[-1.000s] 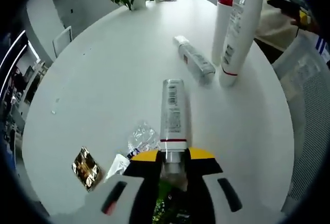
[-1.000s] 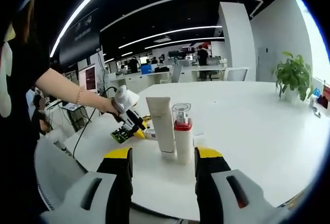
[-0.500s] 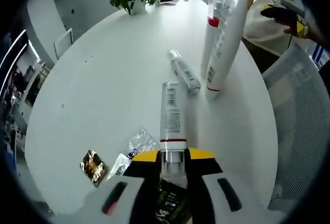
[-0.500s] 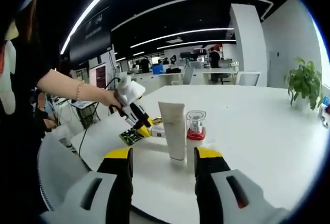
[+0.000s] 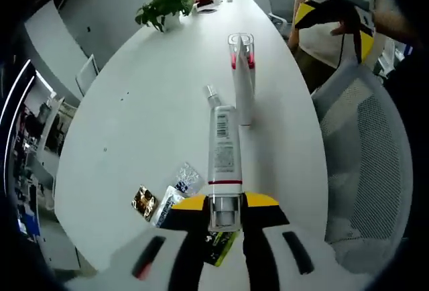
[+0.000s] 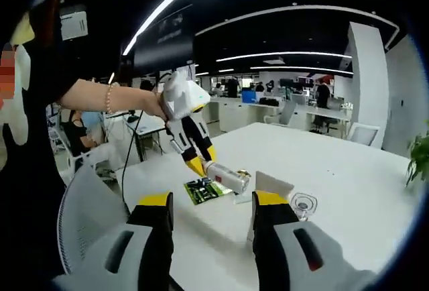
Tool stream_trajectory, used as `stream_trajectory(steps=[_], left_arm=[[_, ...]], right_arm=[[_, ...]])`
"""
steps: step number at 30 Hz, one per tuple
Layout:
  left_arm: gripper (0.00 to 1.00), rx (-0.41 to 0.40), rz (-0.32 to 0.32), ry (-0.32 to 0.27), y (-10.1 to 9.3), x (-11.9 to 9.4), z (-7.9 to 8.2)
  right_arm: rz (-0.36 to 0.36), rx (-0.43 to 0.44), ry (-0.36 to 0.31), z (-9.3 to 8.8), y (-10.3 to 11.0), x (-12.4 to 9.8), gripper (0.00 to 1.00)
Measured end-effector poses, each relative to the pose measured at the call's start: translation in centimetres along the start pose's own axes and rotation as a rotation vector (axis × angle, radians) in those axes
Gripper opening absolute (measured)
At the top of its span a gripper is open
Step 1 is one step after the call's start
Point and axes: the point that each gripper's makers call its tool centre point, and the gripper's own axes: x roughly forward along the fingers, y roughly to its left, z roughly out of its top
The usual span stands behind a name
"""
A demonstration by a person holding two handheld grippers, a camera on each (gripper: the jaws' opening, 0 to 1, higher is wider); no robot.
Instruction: Arrange the skincare products in the storage area until every visible bottle or jar stands upright without overlapping.
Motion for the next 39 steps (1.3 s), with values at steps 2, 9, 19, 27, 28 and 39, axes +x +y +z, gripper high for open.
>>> stream_trajectory(steps=[2,9,19,27,28,39], left_arm=[[0.23,0.015,0.003,0.019,-0.7,-1.1,0.1],[0.23,0.047,0.02,0.06,-2.8,-3.8,0.8],[0.23,0.088,0.006,0.11,-5.3,-5.6,2.2],[0.23,0.118,0.001,0.123,-6.5,-7.0,3.8],[0.23,0.118,-0.001,0.122,-6.6,-7.0,3.9],[0.23,0.157,-0.027,0.139,-8.0,-7.7,5.6]], right_arm=[[0.027,-0.022,0.0,0.6,0.5,0.7,0.47],[0.127,-0.142,0.035,1.8,2.2,2.8,0.48],[0.254,-0.332,0.101,2.9,3.9,5.0,0.47],[0.335,-0.454,0.199,1.6,5.1,5.5,0.36],[0.338,-0.456,0.202,1.5,5.2,5.5,0.36],[0.336,-0.511,0.257,0.5,4.8,5.1,0.22]])
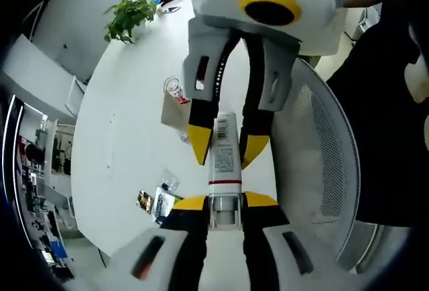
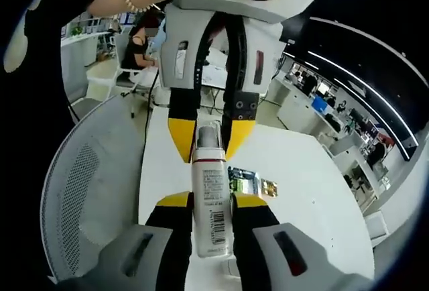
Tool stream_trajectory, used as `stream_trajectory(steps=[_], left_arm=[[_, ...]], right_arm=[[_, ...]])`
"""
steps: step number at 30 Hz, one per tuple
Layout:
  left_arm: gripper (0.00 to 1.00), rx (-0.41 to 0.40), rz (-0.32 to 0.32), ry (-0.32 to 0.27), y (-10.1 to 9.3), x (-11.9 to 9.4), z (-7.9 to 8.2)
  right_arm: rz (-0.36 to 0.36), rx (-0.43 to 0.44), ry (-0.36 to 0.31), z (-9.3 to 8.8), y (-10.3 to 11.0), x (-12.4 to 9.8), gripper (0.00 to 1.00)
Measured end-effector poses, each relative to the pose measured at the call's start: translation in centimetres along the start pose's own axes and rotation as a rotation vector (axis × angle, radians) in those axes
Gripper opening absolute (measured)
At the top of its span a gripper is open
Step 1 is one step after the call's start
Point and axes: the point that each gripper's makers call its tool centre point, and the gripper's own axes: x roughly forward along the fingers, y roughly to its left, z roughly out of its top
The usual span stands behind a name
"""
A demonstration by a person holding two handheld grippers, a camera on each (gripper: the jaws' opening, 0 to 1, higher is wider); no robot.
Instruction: Arrange the skincare products in the storage area until every visible bottle or jar stands upright without overlapping.
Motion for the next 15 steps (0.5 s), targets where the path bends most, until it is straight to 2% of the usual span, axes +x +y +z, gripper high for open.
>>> stream_trajectory(steps=[5,6,9,10,13,15], left_arm=[[0.23,0.006,0.011,-0.024,0.2,-0.8,0.5],[0.23,0.017,0.016,-0.039,0.4,-1.0,0.7],[0.23,0.034,-0.007,-0.091,0.2,-1.5,1.3],[0.23,0.037,-0.015,-0.122,0.1,-1.6,1.7],[0.23,0.005,-0.062,-0.279,-0.3,-2.8,3.6],[0.23,-0.047,-0.066,-0.365,0.1,-3.5,4.5]], right_arm=[[-0.031,0.023,-0.016,-0.1,-0.3,0.0,0.21],[-0.045,0.022,-0.024,0.0,-0.4,0.0,0.21],[-0.028,0.081,-0.073,0.2,-0.1,-0.3,0.2],[-0.031,0.102,-0.089,0.3,-0.1,-0.5,0.2],[-0.01,0.181,-0.152,0.3,0.2,-1.0,0.19],[-0.014,0.244,-0.209,0.6,0.1,-1.5,0.19]])
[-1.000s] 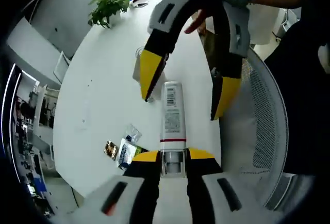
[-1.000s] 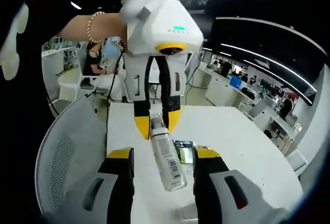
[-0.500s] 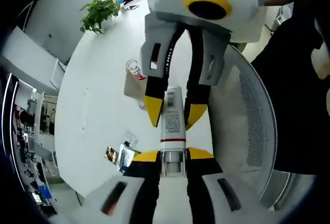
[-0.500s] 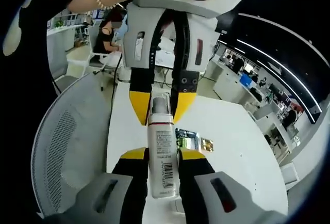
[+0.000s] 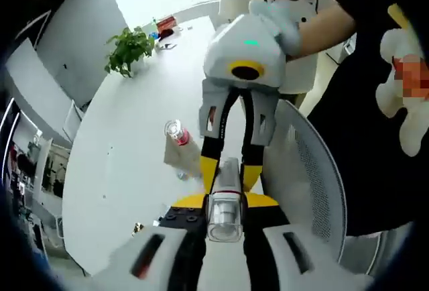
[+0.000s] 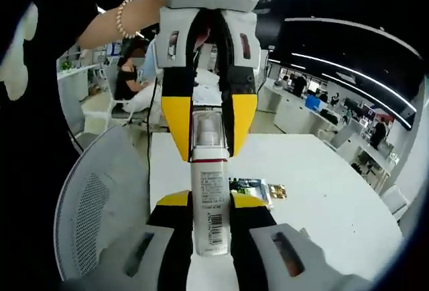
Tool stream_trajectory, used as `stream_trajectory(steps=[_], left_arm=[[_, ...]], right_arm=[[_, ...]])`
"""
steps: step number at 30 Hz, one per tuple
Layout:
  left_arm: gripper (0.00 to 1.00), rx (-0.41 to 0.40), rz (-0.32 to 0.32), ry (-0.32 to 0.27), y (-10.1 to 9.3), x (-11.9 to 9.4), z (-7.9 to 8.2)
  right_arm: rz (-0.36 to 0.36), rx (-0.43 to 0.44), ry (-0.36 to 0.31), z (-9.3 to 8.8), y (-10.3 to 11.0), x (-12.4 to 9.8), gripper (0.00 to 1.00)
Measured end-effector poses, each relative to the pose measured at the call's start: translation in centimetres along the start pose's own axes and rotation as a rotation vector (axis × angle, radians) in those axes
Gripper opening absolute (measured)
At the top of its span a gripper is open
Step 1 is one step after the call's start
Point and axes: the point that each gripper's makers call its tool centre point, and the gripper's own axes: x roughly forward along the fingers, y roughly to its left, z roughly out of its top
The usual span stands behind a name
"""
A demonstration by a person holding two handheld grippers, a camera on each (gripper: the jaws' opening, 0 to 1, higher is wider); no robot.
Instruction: Arrange the skincare products in the storage area until every visible bottle or jar stands upright without overlapping.
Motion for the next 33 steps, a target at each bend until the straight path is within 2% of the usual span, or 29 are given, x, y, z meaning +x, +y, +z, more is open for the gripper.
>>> stream_trajectory(steps=[2,5,8,10,12,14,17,21,25,28,29,31,33], left_arm=[[0.23,-0.011,0.007,-0.038,0.2,-0.3,0.5],[0.26,-0.034,0.057,-0.126,1.1,-0.7,1.8],[0.34,-0.093,0.038,-0.22,0.7,-1.3,3.1],[0.39,-0.118,0.066,-0.277,1.5,-1.9,3.0],[0.39,-0.141,0.068,-0.298,1.3,-2.0,3.2],[0.38,-0.189,0.062,-0.343,1.5,-2.1,3.3],[0.36,-0.26,0.028,-0.438,1.2,-2.0,4.0],[0.35,-0.33,0.021,-0.552,1.9,-2.5,5.0],[0.32,-0.331,0.044,-0.56,2.4,-2.2,4.5],[0.35,-0.344,0.035,-0.557,2.3,-1.6,4.1],[0.36,-0.354,0.034,-0.566,1.9,-1.4,4.5],[0.33,-0.398,0.017,-0.625,1.3,-1.4,5.7],[0.31,-0.402,0.009,-0.681,0.9,-1.5,6.8]], right_arm=[[-0.004,0.056,-0.047,0.3,-0.1,-0.4,0.19],[-0.027,0.134,-0.115,0.8,-0.5,-1.0,0.19],[-0.045,0.202,-0.169,0.9,-1.1,-1.6,0.19],[-0.05,0.239,-0.208,1.1,-1.3,-2.2,0.19],[-0.054,0.262,-0.237,1.3,-1.7,-2.6,0.19],[-0.056,0.287,-0.276,1.7,-1.8,-3.2,0.19],[-0.043,0.323,-0.341,3.0,-1.7,-4.0,0.19],[-0.039,0.332,-0.364,3.5,-1.6,-4.2,0.19],[-0.03,0.36,-0.401,4.0,-1.4,-4.5,0.19],[-0.031,0.394,-0.452,4.6,-1.7,-5.0,0.19],[-0.027,0.404,-0.467,4.8,-1.8,-5.2,0.19],[-0.023,0.423,-0.502,5.3,-1.9,-5.5,0.19],[-0.021,0.431,-0.519,5.6,-2.0,-5.7,0.19]])
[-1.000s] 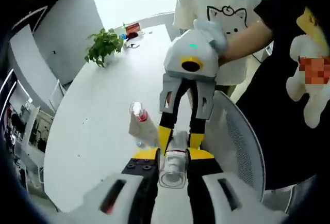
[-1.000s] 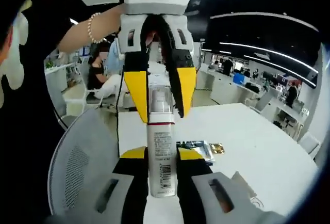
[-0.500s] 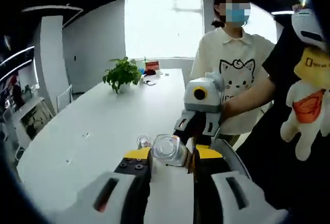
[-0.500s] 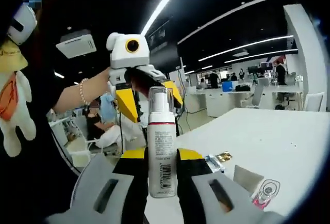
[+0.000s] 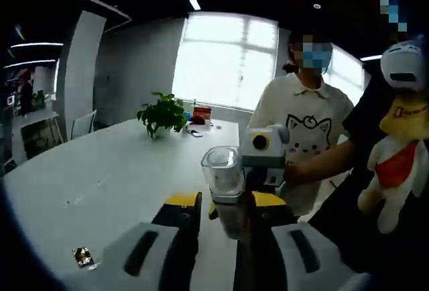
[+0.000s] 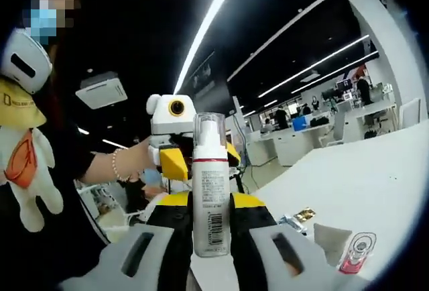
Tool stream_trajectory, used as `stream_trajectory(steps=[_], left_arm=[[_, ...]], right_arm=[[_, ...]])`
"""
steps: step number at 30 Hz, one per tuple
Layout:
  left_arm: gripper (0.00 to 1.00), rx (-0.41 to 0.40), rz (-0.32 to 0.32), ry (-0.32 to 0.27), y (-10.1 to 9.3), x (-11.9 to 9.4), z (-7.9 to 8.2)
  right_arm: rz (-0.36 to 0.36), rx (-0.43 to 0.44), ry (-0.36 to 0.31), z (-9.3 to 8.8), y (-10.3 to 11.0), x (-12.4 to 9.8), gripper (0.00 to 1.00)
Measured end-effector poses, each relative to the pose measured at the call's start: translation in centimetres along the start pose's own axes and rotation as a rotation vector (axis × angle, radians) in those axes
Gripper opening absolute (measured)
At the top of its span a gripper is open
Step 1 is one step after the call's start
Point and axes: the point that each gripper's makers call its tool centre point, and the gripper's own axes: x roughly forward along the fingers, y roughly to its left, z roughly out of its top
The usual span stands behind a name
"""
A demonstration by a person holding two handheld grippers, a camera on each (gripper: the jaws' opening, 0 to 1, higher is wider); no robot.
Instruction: Arrange the skincare products in the storage area until every visible bottle or jar stands upright without overlapping.
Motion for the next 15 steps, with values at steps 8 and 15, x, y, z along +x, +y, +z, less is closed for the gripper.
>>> stream_trajectory(steps=[8,15], left_arm=[[0.28,0.042,0.023,0.015,0.3,0.7,-0.1],[0.27,0.165,0.046,0.1,-0.5,1.9,-1.1]], right_arm=[[-0.014,-0.011,0.019,-0.4,-0.1,-0.3,0.2],[-0.056,-0.122,0.121,-1.8,-0.3,-1.2,0.21]])
